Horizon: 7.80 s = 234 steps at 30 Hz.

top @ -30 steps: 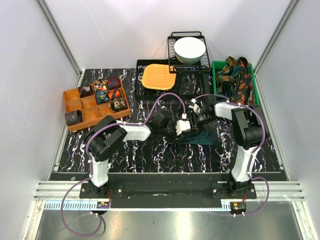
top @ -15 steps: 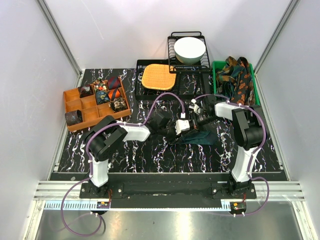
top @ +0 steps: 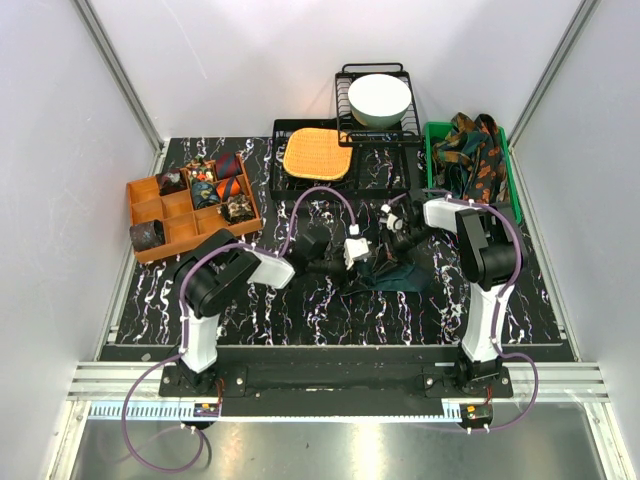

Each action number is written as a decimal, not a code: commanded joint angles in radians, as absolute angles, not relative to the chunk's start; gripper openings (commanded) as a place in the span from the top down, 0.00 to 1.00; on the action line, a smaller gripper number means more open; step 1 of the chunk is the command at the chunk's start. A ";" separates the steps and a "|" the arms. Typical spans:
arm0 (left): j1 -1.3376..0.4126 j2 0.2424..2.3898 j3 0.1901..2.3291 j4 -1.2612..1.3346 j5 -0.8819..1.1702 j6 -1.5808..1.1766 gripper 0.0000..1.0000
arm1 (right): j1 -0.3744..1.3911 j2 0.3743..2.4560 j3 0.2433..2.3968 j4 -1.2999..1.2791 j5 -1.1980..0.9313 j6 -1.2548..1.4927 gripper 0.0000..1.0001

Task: Roll the ties
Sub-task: Roll the tie at the center of the board.

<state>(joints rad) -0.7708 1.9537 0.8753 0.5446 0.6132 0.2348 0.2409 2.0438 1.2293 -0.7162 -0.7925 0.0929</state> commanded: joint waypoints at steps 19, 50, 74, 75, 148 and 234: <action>-0.764 1.951 0.778 0.494 0.606 0.322 0.91 | 0.278 2.079 1.411 -0.865 -0.626 0.009 0.83; -0.750 1.859 0.830 0.459 0.488 0.394 0.80 | 0.212 2.129 1.327 -0.787 -0.525 0.048 0.79; -0.788 1.979 0.962 0.006 0.353 0.574 0.71 | 0.190 1.993 1.261 -0.790 -0.651 0.044 0.74; -0.788 1.985 0.968 0.002 0.342 0.572 0.71 | 0.189 1.980 1.269 -0.785 -0.688 0.052 0.73; -0.755 2.033 1.014 0.335 0.637 0.390 0.76 | 0.225 2.079 1.282 -0.739 -0.613 0.089 1.00; -0.765 1.881 0.867 0.283 0.581 0.361 0.43 | 0.225 1.979 1.147 -0.649 -0.666 0.014 1.00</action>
<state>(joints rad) -0.7830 1.8908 0.9245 0.2916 0.5110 0.3843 0.2180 1.9320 1.1511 -0.6441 -0.8711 0.0574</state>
